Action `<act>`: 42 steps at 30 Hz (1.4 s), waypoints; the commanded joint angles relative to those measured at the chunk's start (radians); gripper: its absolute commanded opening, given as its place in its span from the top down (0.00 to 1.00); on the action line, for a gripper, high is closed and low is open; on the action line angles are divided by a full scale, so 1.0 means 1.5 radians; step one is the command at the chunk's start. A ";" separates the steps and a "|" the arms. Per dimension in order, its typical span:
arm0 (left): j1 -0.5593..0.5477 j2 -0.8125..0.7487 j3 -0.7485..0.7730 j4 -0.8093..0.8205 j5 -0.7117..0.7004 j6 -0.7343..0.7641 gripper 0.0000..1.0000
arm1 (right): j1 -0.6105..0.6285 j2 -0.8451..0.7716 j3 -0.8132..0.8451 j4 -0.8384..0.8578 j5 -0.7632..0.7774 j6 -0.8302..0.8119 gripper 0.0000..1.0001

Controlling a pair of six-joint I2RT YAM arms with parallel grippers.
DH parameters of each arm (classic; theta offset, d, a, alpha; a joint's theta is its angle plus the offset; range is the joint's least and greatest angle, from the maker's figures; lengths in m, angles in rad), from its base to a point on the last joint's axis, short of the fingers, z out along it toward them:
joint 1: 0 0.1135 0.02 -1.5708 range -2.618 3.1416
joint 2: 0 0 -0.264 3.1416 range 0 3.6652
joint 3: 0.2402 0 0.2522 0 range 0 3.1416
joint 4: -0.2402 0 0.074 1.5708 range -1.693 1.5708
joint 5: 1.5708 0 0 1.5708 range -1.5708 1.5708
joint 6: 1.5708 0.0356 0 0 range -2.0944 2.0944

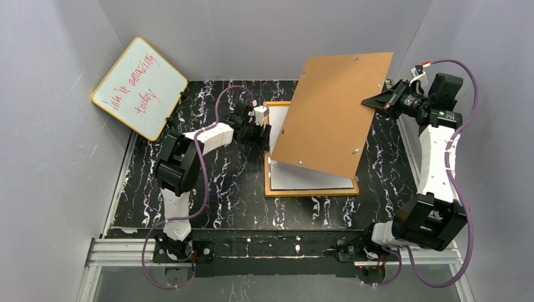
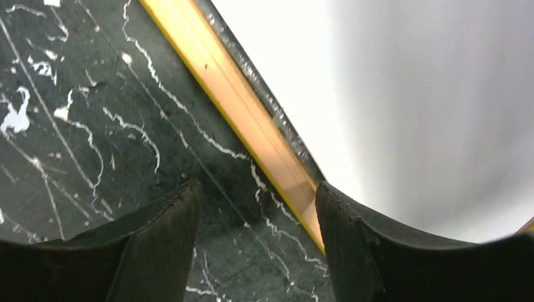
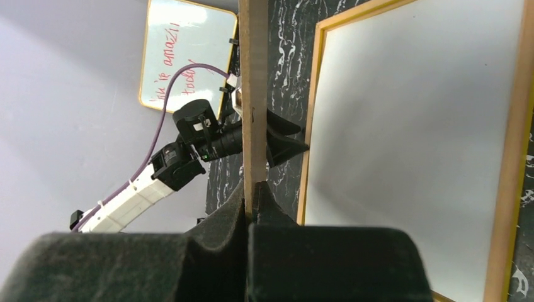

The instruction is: Put the photo into the frame

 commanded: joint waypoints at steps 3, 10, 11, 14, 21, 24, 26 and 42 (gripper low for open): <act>-0.006 0.012 0.012 0.065 0.042 -0.057 0.39 | -0.004 -0.001 -0.008 0.000 -0.019 -0.030 0.99; -0.014 0.046 0.014 0.066 0.036 -0.046 0.48 | -0.004 0.008 -0.009 -0.023 -0.008 -0.054 0.99; -0.015 0.048 0.012 0.065 0.032 -0.041 0.51 | -0.004 0.009 -0.009 -0.025 -0.007 -0.056 0.99; -0.015 0.047 0.006 0.053 0.004 -0.013 0.58 | -0.004 0.011 -0.010 -0.025 -0.009 -0.057 0.99; -0.015 0.030 -0.020 0.024 -0.064 0.075 0.63 | 0.001 0.027 -0.046 -0.012 -0.029 -0.064 0.99; -0.015 0.035 -0.018 0.008 -0.095 0.105 0.64 | 0.022 0.035 -0.069 -0.002 -0.019 -0.075 0.99; -0.014 0.039 -0.019 0.001 -0.109 0.127 0.64 | 0.047 0.045 -0.077 -0.002 -0.008 -0.091 0.99; 0.086 -0.023 -0.015 -0.045 -0.068 0.213 0.53 | 0.106 0.221 -0.018 0.080 -0.101 -0.059 0.99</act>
